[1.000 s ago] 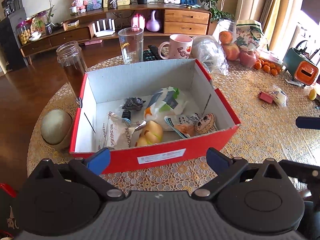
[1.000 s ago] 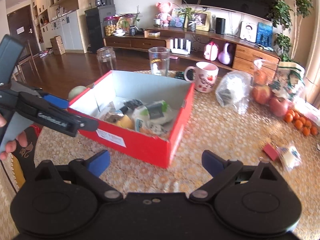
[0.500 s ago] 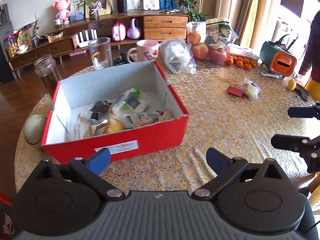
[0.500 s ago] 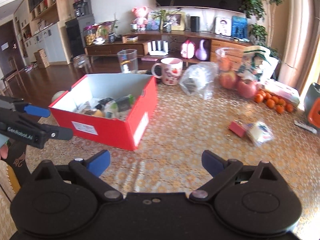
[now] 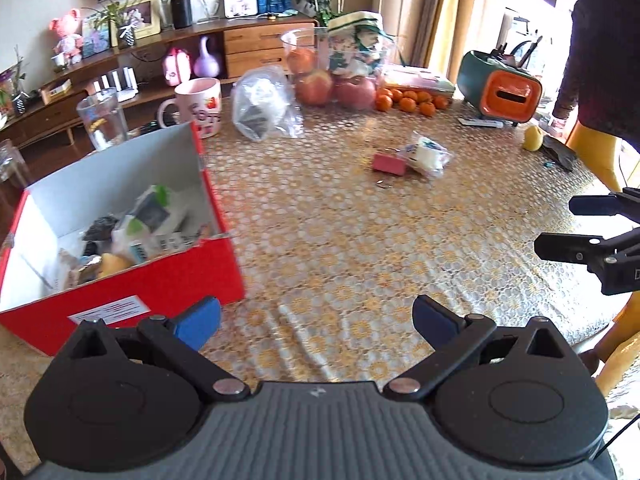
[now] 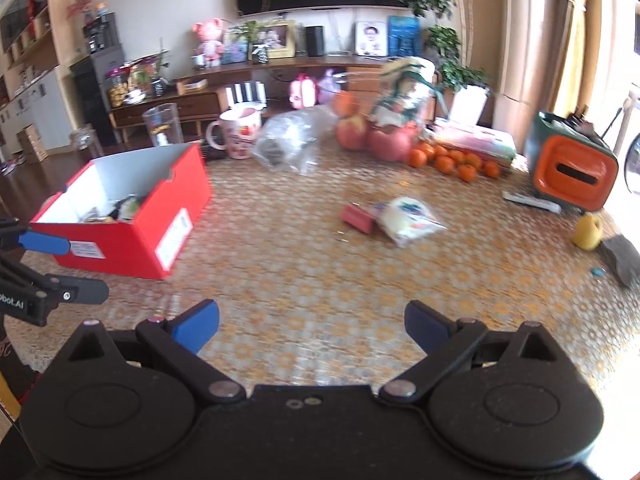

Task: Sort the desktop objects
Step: 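Withdraw both open tools from the box toward the pink clip and snack pouch, then grasp pink binder clip with left tool while right tool grasps blueberry snack pouch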

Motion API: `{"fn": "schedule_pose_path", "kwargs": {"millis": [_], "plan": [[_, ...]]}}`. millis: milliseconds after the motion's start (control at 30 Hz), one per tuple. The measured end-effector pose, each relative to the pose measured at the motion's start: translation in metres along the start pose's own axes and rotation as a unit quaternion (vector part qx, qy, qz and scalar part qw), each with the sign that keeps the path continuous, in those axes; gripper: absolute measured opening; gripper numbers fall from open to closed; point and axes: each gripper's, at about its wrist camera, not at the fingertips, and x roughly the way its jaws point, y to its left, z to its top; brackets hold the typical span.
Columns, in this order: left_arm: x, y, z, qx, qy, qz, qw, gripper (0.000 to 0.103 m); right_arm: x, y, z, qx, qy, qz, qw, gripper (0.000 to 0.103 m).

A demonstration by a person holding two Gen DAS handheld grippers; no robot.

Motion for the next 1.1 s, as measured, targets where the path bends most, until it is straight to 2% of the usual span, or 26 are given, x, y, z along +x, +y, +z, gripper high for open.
{"fn": "schedule_pose_path", "kwargs": {"millis": [267, 633, 833, 1100], "plan": [[0.036, -0.036, 0.015, 0.015, 0.007, -0.013, 0.9998, 0.103, 0.018, -0.05, -0.004, 0.009, 0.009, -0.023, 1.0, 0.099], [0.097, -0.081, 0.055, 0.055, 0.005, -0.042, 0.9976, 0.103, 0.067, -0.107, 0.01, 0.02, 0.023, -0.031, 0.999, 0.099], [0.136, -0.096, 0.079, 0.074, -0.002, -0.039, 0.9965, 0.103, 0.101, -0.124, 0.026, 0.018, 0.029, -0.028, 0.999, 0.099], [0.191, -0.095, 0.102, 0.079, -0.009, -0.038, 0.9961, 0.103, 0.145, -0.135, 0.059, 0.015, 0.024, -0.012, 1.0, 0.099]]}}
